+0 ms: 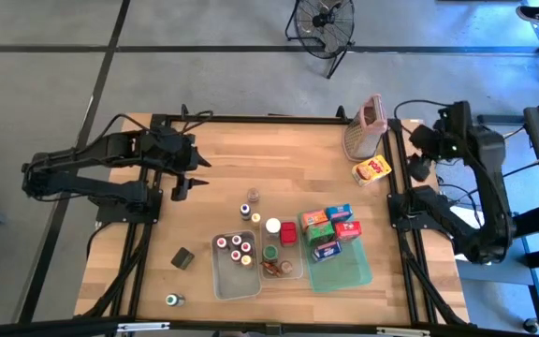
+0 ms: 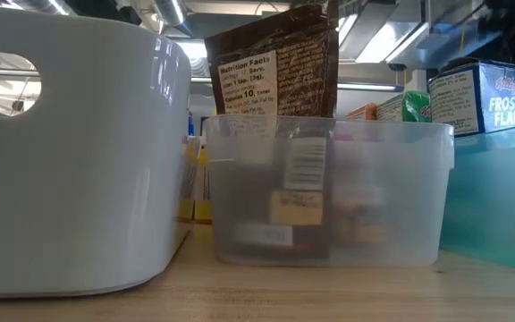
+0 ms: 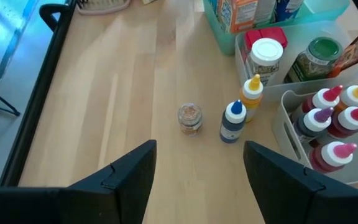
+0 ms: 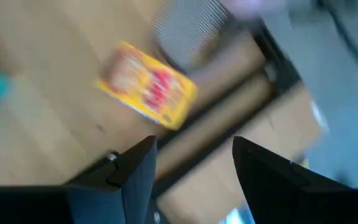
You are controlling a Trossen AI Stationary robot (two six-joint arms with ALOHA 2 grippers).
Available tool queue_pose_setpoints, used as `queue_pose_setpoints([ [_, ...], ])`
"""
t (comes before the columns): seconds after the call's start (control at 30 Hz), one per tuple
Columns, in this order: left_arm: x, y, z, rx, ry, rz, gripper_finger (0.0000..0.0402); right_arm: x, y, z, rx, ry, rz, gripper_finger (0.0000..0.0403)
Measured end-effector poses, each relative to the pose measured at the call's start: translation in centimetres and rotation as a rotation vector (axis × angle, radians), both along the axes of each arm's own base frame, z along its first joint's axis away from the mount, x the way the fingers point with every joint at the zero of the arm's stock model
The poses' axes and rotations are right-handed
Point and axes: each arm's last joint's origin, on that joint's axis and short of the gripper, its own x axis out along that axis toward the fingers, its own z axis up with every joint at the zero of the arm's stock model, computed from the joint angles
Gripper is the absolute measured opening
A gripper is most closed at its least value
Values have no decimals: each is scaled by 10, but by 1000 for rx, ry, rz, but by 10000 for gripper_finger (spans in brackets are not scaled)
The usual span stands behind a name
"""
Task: Pick & Place Kitchen Items
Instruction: Put the yellow cereal box into the blue bin
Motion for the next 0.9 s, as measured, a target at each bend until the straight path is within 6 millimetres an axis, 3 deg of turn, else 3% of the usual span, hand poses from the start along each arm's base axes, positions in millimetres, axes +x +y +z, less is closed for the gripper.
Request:
queue_pose_setpoints([
  [0.17,7,2,-4,5,27,-9,237,1,29,5,-72,-128,243,213],
  [0.4,17,4,-7,38,36,-40,237,-3,55,-5,-92,-177,391,213],
  [0.7,26,6,-6,102,4,-88,237,1,49,-49,0,-123,557,213],
  [0.9,29,8,-3,151,-36,-109,237,6,42,-56,-59,-5,615,213],
])
